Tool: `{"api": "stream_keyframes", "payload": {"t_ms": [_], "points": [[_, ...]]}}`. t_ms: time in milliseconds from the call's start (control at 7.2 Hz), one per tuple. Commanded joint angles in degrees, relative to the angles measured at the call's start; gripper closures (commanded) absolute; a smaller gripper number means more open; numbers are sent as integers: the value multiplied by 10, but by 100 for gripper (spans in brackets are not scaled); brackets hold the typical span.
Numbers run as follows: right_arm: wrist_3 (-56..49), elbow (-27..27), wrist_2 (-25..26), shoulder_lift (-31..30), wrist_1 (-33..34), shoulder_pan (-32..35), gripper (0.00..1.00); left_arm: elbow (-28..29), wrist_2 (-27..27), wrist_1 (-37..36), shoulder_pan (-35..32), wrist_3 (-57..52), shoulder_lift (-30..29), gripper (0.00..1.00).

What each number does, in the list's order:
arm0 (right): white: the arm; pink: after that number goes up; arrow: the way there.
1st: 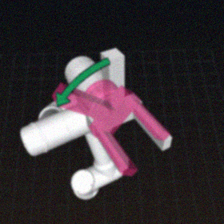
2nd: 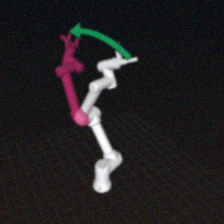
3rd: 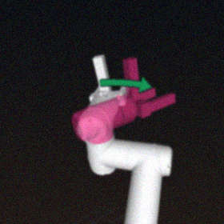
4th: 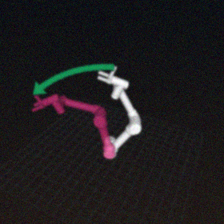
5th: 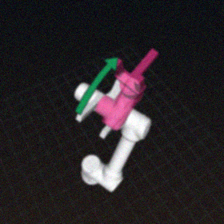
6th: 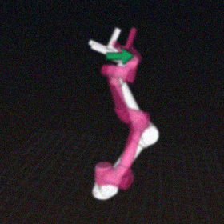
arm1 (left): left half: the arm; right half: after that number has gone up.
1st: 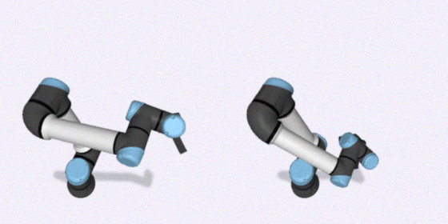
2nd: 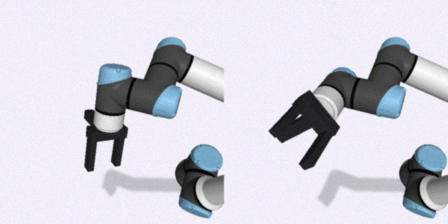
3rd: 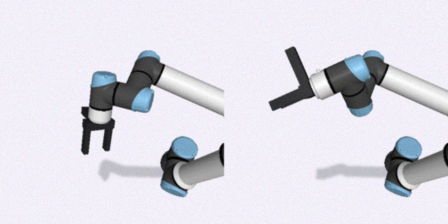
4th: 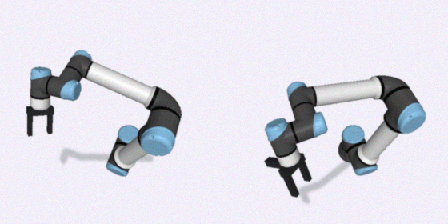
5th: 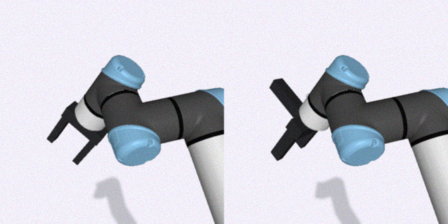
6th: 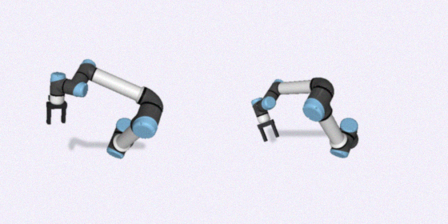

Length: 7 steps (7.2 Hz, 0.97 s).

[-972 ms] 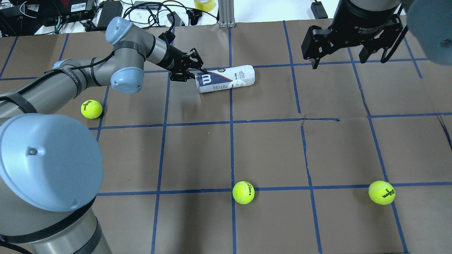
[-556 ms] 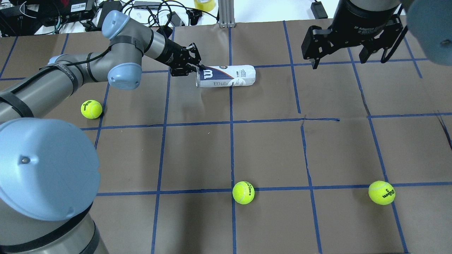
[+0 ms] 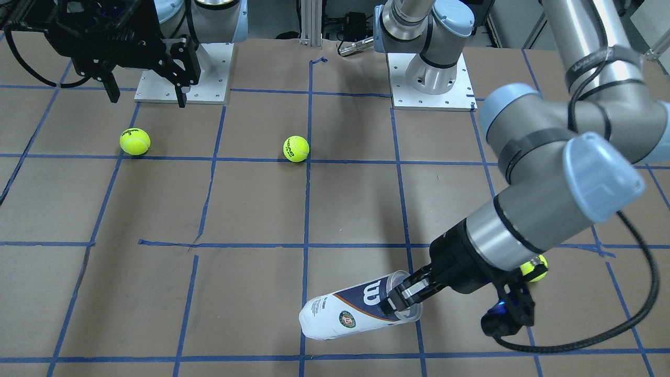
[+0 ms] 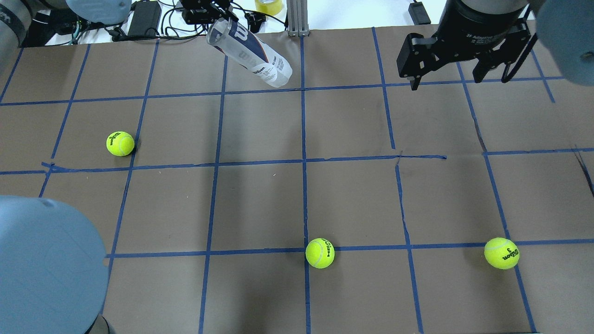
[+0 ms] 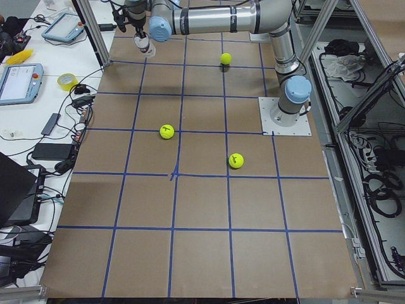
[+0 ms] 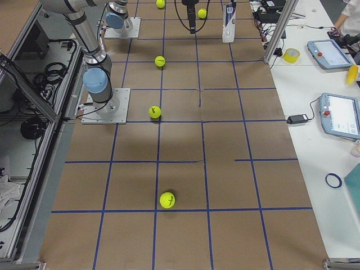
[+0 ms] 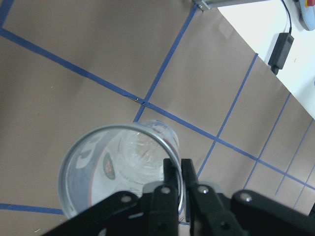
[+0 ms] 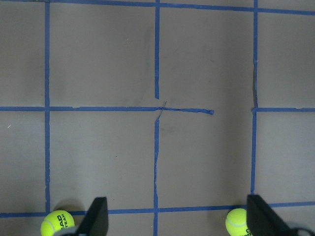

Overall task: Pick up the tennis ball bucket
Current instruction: 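Lift the can with the left gripper, swinging it upright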

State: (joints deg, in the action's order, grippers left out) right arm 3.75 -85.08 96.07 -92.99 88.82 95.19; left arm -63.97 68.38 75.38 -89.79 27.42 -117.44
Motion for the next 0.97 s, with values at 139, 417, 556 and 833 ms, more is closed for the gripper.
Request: {"api": "stream_keyframes", "payload": {"t_ms": [139,417,556,833], "points": [[1,0,1,0,-1,0,0,9,198,55,-70,-306,-7,100],[1,0,0,0,-1,0,0,-11,255,48,-115,-345,-11,100],[1,0,1,0,-2,0,0,-30,255,21,-117,-346,-11,100],[1,0,0,0,-2,0,0,-89,252,-63,-120,-329,-12,100]]}}
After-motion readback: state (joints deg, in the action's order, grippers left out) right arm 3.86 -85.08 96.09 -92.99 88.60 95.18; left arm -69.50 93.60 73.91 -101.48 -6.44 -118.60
